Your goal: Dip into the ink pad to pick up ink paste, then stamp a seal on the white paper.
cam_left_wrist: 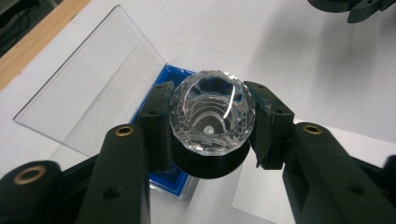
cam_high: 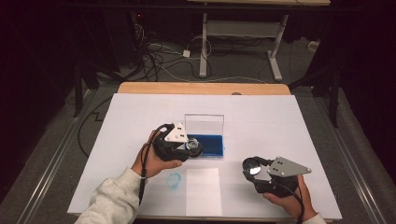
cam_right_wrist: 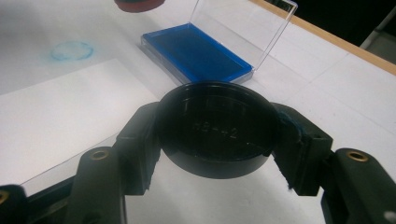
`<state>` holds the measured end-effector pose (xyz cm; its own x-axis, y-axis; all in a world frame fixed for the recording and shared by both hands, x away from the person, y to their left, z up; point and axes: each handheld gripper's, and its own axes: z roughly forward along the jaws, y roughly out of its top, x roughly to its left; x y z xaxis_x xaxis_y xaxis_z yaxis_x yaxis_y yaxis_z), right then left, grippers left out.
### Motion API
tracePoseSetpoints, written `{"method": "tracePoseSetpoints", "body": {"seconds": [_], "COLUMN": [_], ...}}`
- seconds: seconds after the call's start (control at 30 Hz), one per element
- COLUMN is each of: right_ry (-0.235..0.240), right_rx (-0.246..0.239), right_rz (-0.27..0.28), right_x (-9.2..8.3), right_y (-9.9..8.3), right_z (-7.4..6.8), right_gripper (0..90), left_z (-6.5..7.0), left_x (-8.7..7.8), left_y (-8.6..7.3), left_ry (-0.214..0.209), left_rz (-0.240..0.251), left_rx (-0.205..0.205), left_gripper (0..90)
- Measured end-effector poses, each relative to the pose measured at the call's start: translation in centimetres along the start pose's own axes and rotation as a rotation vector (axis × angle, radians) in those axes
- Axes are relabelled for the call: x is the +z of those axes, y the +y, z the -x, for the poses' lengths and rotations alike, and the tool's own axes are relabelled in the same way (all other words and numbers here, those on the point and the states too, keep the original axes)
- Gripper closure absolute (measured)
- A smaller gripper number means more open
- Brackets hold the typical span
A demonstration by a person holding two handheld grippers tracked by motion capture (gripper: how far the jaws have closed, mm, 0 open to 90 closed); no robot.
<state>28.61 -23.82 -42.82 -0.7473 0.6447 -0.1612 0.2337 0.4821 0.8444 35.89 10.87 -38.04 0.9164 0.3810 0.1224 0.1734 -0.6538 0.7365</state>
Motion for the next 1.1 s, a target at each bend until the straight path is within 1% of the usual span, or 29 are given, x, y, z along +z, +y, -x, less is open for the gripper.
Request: {"method": "tracePoseSetpoints", "body": {"seconds": [0.07,0.1,0.2,0.43,0.53,0.67,0.93,1.0,1.1], "right_ry": [-0.001,-0.003,-0.002,-0.005,-0.008,-0.014,-0.022,-0.019,-0.017], "right_rx": [-0.003,-0.001,-0.001,0.001,0.001,0.004,0.004,0.004,0.001], "right_rz": [0.004,0.006,0.01,0.012,0.012,0.011,0.007,0.007,0.0], "right_x": [0.0,-0.1,-0.1,0.0,-0.1,-0.2,-0.1,-0.1,0.0], "right_y": [0.1,0.1,0.2,0.3,0.2,0.2,0.3,0.4,0.3], "right_z": [0.0,0.0,0.0,0.2,0.3,0.4,0.5,0.5,0.4], "right_gripper": [38.3,38.3,38.4,38.4,38.4,38.4,38.4,38.4,38.4], "left_z": [0.1,0.1,0.1,0.2,0.4,0.6,1.3,1.4,1.7], "left_x": [-0.3,-0.5,-1.0,-1.8,-2.1,-2.5,-3.1,-3.2,-3.5], "left_y": [-0.3,-0.4,-0.9,-1.7,-1.9,-2.1,-2.5,-2.5,-2.4], "left_ry": [0.006,0.0,0.005,0.004,0.005,-0.002,-0.011,-0.026,-0.035], "left_rz": [0.003,-0.001,0.001,0.007,0.003,0.012,0.006,0.008,0.011], "left_rx": [-0.007,-0.004,-0.01,-0.025,-0.023,-0.024,-0.016,-0.013,-0.005], "left_gripper": [54.7,54.7,54.7,54.7,54.7,54.7,54.7,54.7,54.7]}}
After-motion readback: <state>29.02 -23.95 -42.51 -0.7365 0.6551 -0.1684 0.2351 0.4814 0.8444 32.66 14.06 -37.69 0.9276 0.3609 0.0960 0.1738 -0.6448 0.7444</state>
